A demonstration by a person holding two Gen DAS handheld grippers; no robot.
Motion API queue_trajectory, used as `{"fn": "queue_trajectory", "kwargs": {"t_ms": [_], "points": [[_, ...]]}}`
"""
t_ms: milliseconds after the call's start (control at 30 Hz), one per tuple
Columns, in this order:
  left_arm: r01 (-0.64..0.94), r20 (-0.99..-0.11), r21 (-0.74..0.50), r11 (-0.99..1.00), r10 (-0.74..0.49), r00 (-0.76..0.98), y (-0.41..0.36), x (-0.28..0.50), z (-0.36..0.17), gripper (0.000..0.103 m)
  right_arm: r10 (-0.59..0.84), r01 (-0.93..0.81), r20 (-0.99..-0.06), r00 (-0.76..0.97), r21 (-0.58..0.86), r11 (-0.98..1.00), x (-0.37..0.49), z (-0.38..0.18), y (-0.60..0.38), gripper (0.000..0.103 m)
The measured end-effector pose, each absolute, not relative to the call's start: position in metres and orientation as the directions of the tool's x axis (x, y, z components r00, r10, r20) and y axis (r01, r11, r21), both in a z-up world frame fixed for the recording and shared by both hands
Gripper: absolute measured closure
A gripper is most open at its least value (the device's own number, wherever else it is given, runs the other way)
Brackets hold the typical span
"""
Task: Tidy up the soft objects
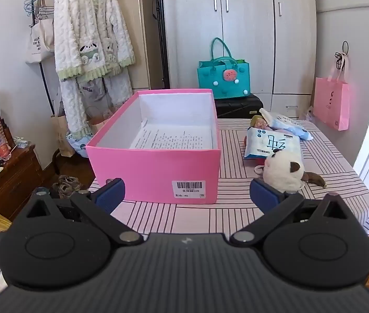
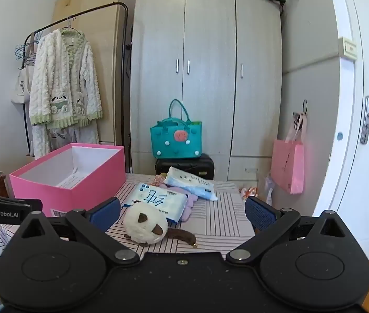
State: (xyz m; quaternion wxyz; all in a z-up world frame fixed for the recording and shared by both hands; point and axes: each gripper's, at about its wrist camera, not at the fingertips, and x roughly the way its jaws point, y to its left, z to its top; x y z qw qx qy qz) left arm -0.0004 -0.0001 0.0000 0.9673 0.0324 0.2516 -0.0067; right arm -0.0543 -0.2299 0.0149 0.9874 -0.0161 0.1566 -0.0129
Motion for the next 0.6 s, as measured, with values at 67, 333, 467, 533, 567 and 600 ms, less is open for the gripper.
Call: {"fn": "queue_trajectory", "kwargs": {"t_ms": [67, 333, 467, 533, 567, 600], "points": [[0.020, -0.467, 0.066, 0.998, 0.013, 0.884, 0.000, -0.002, 0.000, 0.000, -0.025, 0.015, -0.308, 0.951, -0.035, 0.999, -0.050, 0.015, -0.233, 0.000], [-0.011, -0.454, 0.048, 0.999, 0.032, 0.891, 0.006, -0.001, 0.001, 0.000, -0.019, 0.003, -0.249, 0.968, -0.066, 0.998, -0.060, 0.011, -0.228, 0.000], [-0.039, -0.465, 0.049, 0.998, 0.057, 0.884, 0.013, 0.003, -0.006, 0.000, -0.020, 0.004, -0.264, 0.964, -0.062, 0.998, -0.059, 0.008, -0.233, 0.000], [-0.047, -0.473, 0.043, 0.998, 0.062, 0.879, 0.016, 0.006, -0.008, 0.000, -0.017, 0.000, -0.265, 0.964, -0.064, 0.998, -0.061, 0.007, -0.233, 0.000], [-0.057, -0.471, 0.032, 0.998, 0.066, 0.880, 0.018, 0.005, -0.008, 0.000, -0.015, -0.003, -0.264, 0.964, -0.067, 0.998, -0.060, 0.007, -0.232, 0.000], [-0.069, -0.468, 0.025, 0.997, 0.072, 0.881, 0.020, 0.005, -0.008, 0.000, -0.012, -0.007, -0.260, 0.965, -0.070, 0.998, -0.060, 0.008, -0.232, 0.000]]}}
